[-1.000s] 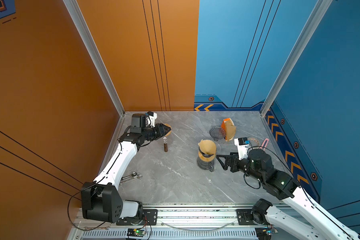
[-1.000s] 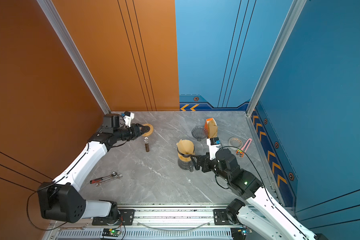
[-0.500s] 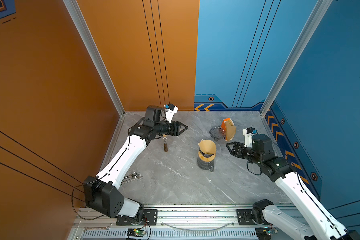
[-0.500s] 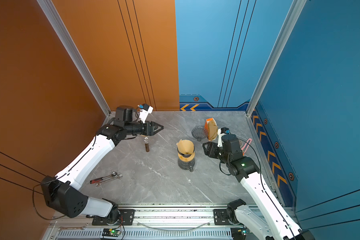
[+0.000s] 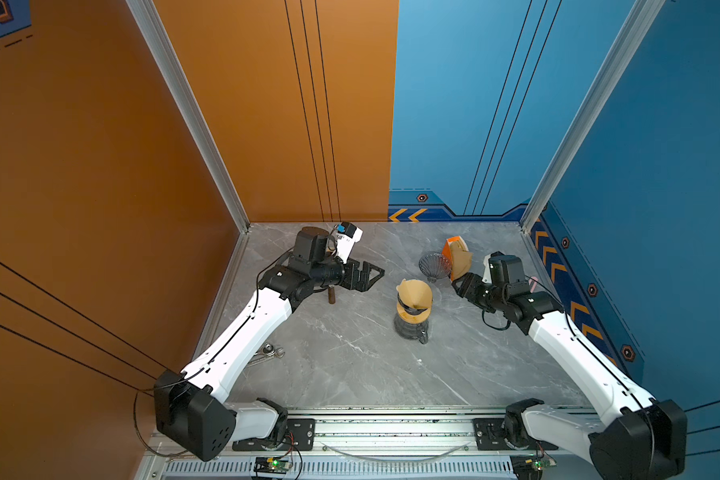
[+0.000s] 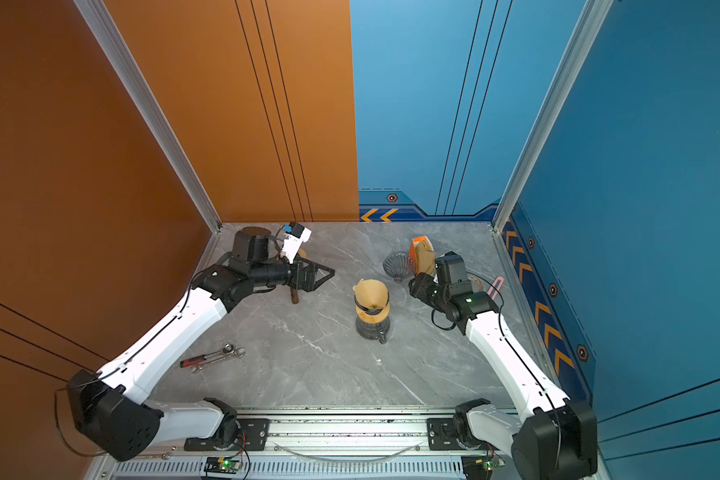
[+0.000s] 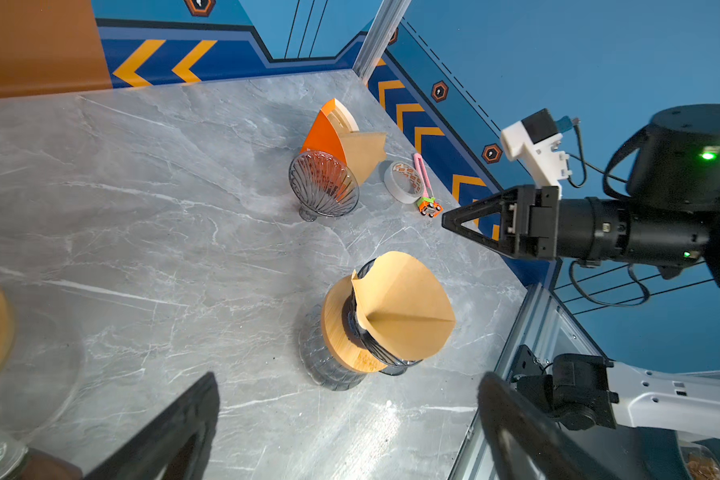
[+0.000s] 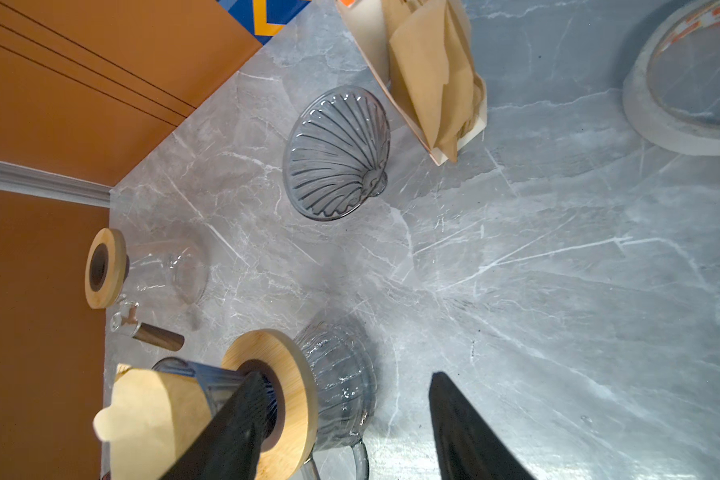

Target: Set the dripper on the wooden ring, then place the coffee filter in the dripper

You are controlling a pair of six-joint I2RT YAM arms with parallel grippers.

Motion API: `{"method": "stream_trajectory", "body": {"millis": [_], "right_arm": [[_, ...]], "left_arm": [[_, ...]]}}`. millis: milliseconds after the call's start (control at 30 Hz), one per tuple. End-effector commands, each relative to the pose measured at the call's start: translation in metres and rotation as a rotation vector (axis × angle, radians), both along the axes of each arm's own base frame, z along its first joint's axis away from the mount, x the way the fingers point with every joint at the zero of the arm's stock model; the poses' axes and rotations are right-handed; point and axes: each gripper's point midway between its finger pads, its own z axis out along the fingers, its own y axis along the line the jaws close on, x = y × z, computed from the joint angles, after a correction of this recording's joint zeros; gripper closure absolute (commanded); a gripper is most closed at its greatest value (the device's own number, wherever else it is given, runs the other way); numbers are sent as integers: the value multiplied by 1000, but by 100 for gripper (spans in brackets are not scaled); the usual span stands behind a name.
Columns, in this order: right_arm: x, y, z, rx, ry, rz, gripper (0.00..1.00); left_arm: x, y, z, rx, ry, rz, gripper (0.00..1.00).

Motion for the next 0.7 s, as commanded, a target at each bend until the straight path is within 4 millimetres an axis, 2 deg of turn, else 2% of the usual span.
{"method": "stream_trajectory", "body": {"millis": [0,200,667], "right_arm": [[22,-7,11,15,-36,-54,40],[44,-9,-3,48,-6,-78,41],[95,1,-37,154,50,-187,48]], "left_arm": [[-3,3,19,-11,-82,32,2],[-10,-1,21,3,-90,2,2],[-17,-1,28,2,-116,-12,2]]}}
